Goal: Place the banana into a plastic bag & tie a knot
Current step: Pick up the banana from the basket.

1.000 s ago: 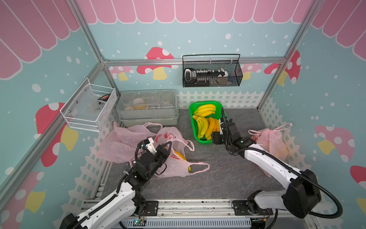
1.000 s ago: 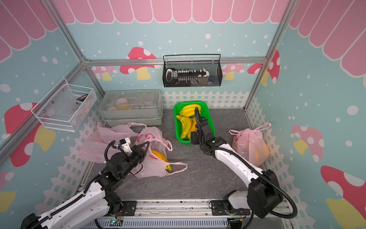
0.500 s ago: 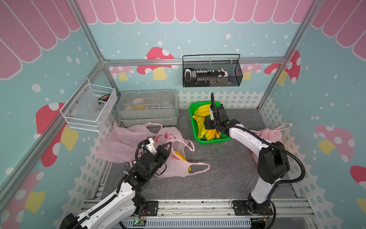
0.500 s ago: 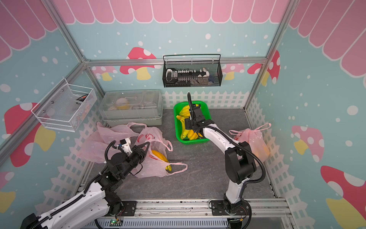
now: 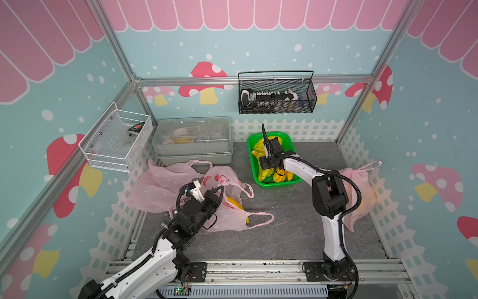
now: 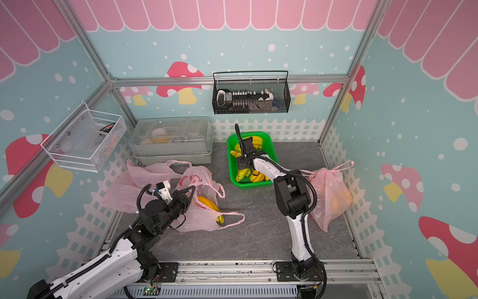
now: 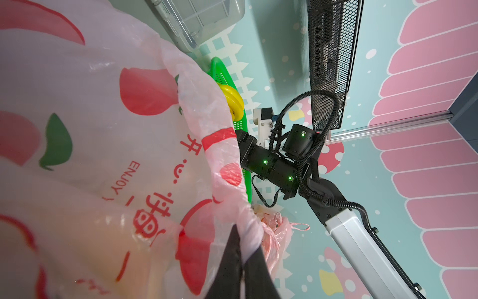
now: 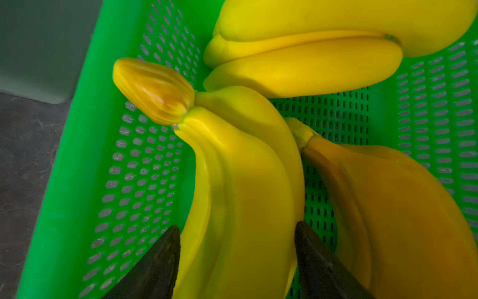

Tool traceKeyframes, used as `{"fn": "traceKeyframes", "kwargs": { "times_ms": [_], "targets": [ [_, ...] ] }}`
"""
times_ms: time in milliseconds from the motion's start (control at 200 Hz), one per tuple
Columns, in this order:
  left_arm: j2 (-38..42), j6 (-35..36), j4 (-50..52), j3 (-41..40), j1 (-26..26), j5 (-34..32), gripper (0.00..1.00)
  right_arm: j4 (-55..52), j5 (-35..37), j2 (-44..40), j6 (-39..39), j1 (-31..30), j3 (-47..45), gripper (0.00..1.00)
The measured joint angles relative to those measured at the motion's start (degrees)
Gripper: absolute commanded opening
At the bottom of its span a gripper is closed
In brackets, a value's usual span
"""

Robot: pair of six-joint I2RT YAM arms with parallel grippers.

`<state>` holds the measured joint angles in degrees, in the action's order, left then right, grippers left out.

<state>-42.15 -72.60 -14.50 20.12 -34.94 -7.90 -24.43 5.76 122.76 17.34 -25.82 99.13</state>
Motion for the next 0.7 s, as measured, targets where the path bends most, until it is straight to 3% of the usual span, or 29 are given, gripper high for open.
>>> {"fn": "traceKeyframes", "kwargs": {
  "times_ms": [125, 205, 265, 500, 701],
  "targets": [
    [0.0, 0.0, 0.0, 0.0, 0.0, 0.0, 0.0, -0.8, -0.2, 0.7, 0.1, 0.0, 1.0, 0.59],
    [0.0, 0.2, 0.0, 0.0, 0.0, 0.0, 0.0, -0.9, -0.6, 0.8, -0.2, 0.3, 0.9, 0.4],
    [0.0, 0.4, 0.0, 0.0, 0.0, 0.0, 0.0, -0.5, -0.9, 0.6, 0.7, 0.5, 0.7, 0.32],
    [-0.3, 0.9, 0.0, 0.0, 0.0, 0.0, 0.0, 1.0, -0.9, -5.9, 1.4, 0.6, -4.6, 0.26],
    [-0.6, 1.1, 0.0, 0.0, 0.0, 0.0, 0.0, 3.5, -2.6, -19.4, 1.7, 0.5, -11.2, 0.25]
  ]
}}
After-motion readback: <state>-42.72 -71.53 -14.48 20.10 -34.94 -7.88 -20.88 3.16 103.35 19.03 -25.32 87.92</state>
